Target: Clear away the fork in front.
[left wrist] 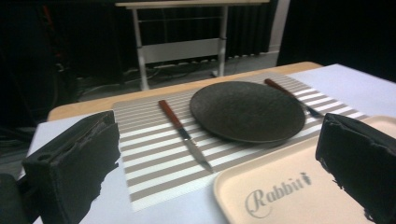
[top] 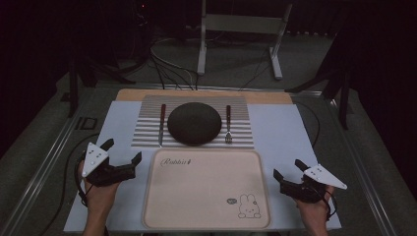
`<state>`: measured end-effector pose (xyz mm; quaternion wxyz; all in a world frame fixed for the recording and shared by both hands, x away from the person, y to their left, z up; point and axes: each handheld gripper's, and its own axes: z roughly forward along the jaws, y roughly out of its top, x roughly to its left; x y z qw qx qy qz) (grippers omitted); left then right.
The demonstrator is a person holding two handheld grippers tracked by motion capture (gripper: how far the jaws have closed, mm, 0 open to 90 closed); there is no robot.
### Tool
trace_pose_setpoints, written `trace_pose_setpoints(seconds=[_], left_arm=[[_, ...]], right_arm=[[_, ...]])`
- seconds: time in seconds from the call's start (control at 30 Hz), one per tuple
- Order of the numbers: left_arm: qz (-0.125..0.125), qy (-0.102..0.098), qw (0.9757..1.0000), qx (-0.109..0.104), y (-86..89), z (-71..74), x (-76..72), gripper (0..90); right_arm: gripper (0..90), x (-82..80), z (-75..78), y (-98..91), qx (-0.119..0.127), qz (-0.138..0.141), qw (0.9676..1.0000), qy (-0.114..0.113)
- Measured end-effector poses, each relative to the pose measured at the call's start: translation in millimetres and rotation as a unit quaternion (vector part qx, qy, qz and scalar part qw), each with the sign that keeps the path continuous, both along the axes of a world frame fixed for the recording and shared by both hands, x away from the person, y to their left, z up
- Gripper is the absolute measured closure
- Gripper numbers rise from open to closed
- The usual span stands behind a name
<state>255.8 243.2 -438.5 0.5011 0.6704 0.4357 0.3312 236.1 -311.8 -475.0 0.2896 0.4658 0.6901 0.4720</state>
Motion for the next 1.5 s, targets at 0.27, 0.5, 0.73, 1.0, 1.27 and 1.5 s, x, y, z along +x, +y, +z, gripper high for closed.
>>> trace_pose_setpoints(seconds=[0.27,0.5,0.73,1.0,1.27,1.5], left_arm=[[0.013,0.002,0.9999,-0.005,3.9,-5.0,0.4,0.2],[0.016,0.003,0.9999,0.000,0.7,-8.0,1.7,0.1],[0.020,0.008,0.9998,0.002,-1.3,-10.4,3.2,0.1],[0.026,0.011,0.9996,0.004,-2.4,-12.8,5.4,0.1],[0.033,0.012,0.9994,0.002,-0.8,-13.1,4.9,0.2],[0.033,0.012,0.9994,0.005,-1.4,-13.2,5.1,0.2]], right_arm=[[10.9,-1.0,0.6,0.9,-0.010,-0.012,0.9999,-0.002],[10.8,1.1,-0.3,5.6,-0.016,-0.016,0.9998,0.002],[10.9,4.7,0.6,10.4,-0.019,-0.025,0.9994,0.017],[10.9,11.5,10.4,17.1,-0.024,-0.022,0.9994,0.014],[10.9,17.8,21.1,21.3,-0.020,-0.019,0.9996,0.006],[10.9,25.7,27.5,27.1,-0.024,-0.016,0.9996,0.001]])
